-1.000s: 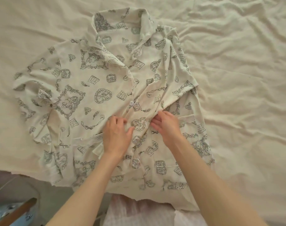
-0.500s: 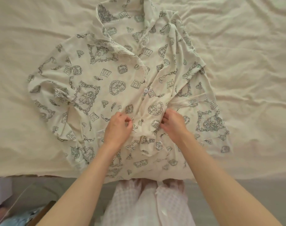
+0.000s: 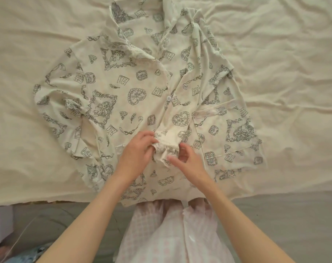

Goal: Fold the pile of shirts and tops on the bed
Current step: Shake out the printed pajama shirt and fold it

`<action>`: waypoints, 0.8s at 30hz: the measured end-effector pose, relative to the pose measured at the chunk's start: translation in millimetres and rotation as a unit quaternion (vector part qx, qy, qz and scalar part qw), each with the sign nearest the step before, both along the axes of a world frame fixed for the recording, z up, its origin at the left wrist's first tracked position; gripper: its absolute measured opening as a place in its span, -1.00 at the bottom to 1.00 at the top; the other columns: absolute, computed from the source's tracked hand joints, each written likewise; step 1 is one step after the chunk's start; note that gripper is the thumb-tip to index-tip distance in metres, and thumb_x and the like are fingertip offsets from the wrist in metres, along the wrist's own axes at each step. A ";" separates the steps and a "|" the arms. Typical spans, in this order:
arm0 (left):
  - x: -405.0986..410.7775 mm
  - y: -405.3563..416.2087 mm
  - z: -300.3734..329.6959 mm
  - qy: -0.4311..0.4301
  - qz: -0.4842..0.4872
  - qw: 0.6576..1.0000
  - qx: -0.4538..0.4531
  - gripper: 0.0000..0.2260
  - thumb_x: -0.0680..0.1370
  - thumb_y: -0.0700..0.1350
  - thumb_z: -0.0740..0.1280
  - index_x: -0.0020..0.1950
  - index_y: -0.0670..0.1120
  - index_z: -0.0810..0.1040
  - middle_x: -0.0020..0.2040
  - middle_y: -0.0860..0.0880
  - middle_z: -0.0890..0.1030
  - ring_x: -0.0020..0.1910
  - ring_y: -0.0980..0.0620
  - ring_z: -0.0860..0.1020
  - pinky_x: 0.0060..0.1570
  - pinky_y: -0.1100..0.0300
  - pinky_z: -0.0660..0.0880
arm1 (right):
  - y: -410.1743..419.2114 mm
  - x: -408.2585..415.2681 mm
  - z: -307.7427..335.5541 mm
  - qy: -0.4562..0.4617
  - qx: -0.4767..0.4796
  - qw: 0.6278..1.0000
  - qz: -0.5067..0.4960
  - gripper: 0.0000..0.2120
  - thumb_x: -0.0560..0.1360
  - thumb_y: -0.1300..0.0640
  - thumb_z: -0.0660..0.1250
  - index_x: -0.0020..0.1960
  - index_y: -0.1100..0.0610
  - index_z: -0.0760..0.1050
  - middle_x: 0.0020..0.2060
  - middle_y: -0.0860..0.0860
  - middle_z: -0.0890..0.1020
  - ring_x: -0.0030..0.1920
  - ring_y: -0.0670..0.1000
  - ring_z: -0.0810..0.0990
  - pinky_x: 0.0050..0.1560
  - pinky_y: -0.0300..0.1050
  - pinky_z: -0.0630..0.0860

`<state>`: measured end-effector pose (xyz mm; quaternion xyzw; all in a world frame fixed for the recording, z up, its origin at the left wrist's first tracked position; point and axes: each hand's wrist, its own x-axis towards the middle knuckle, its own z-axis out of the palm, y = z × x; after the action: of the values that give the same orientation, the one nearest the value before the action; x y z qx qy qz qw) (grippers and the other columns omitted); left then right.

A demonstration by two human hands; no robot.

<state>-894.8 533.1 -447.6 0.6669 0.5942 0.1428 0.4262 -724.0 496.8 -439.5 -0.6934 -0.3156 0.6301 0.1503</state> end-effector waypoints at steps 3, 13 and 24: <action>-3.2 8.3 27.1 -0.066 0.068 0.992 -0.081 -0.78 0.52 -0.30 0.32 0.07 -0.03 0.61 -0.13 0.08 0.63 -0.34 0.28 0.50 -0.30 0.44 0.43 | -12.6 -6.6 3.0 -0.016 0.049 0.996 0.078 -0.03 0.31 -0.09 0.52 0.52 -0.05 0.01 0.33 -0.19 0.35 0.26 -0.18 0.39 0.21 -0.29 0.39; -3.0 -8.8 78.3 -0.154 0.186 0.965 -0.099 -0.70 0.56 -0.21 0.28 -0.02 0.22 0.61 -0.26 -0.10 0.65 -0.35 -0.07 0.51 -0.30 -0.08 0.52 | -14.2 -35.0 15.7 -0.088 0.166 0.981 -0.056 -0.82 0.51 0.12 0.35 0.11 0.02 0.47 -0.07 -0.14 0.56 -0.12 -0.29 0.46 -0.07 -0.25 0.39; -39.3 7.9 97.9 -0.094 0.233 0.967 -0.039 -0.75 0.59 -0.26 0.21 0.12 -0.02 0.61 -0.16 -0.08 0.63 -0.37 0.23 0.40 -0.28 0.36 0.48 | -22.0 9.3 73.7 0.001 0.239 0.931 -0.274 -0.80 0.50 0.39 0.29 -0.12 0.10 0.52 -0.05 -0.04 0.66 0.01 -0.12 0.61 -0.05 -0.29 0.51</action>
<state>-934.1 540.9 -349.6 0.4764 0.6959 0.2764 0.4608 -714.6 474.8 -365.9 -0.6961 -0.2546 0.4705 0.4789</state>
